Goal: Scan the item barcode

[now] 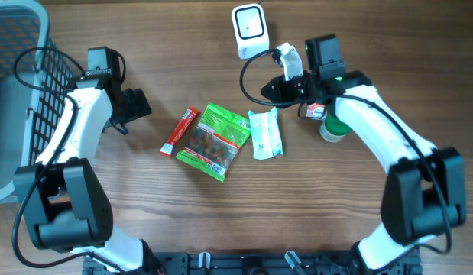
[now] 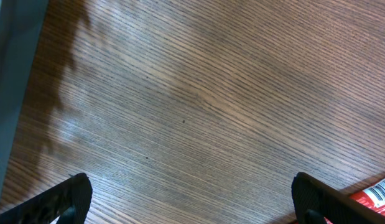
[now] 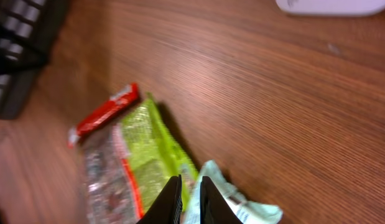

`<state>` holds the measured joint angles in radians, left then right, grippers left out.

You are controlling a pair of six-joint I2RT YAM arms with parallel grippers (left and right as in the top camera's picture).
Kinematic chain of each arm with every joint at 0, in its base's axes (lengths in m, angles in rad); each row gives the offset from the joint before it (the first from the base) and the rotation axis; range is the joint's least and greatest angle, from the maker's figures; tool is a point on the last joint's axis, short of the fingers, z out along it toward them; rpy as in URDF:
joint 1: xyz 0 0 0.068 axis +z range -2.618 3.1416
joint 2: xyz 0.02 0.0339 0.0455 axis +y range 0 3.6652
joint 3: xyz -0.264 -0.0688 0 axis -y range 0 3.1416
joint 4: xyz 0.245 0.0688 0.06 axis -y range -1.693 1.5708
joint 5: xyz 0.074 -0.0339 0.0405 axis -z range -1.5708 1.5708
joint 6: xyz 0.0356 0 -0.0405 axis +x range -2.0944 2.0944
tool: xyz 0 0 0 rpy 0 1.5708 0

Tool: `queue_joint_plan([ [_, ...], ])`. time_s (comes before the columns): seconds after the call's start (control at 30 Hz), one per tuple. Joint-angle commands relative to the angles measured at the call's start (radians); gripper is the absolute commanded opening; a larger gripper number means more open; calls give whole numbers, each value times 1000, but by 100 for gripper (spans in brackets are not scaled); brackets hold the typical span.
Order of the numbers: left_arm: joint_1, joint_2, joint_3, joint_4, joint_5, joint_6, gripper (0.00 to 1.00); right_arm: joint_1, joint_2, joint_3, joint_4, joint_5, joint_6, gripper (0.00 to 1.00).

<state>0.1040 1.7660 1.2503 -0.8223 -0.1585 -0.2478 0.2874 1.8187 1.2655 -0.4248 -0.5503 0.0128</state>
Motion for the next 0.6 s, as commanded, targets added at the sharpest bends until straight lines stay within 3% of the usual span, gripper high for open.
queue_joint_plan([
  [0.0, 5, -16, 14, 0, 5, 8, 100, 8, 105, -13, 31, 69, -12, 13],
  [0.17, 5, -16, 14, 0, 5, 9, 100, 6, 181, -13, -8, 128, -10, 13],
  [0.43, 5, -16, 14, 0, 5, 9, 100, 6, 164, -9, -420, 359, -1, 14],
  [0.57, 5, -16, 14, 0, 5, 9, 100, 6, 125, 86, -578, 358, 15, 27],
])
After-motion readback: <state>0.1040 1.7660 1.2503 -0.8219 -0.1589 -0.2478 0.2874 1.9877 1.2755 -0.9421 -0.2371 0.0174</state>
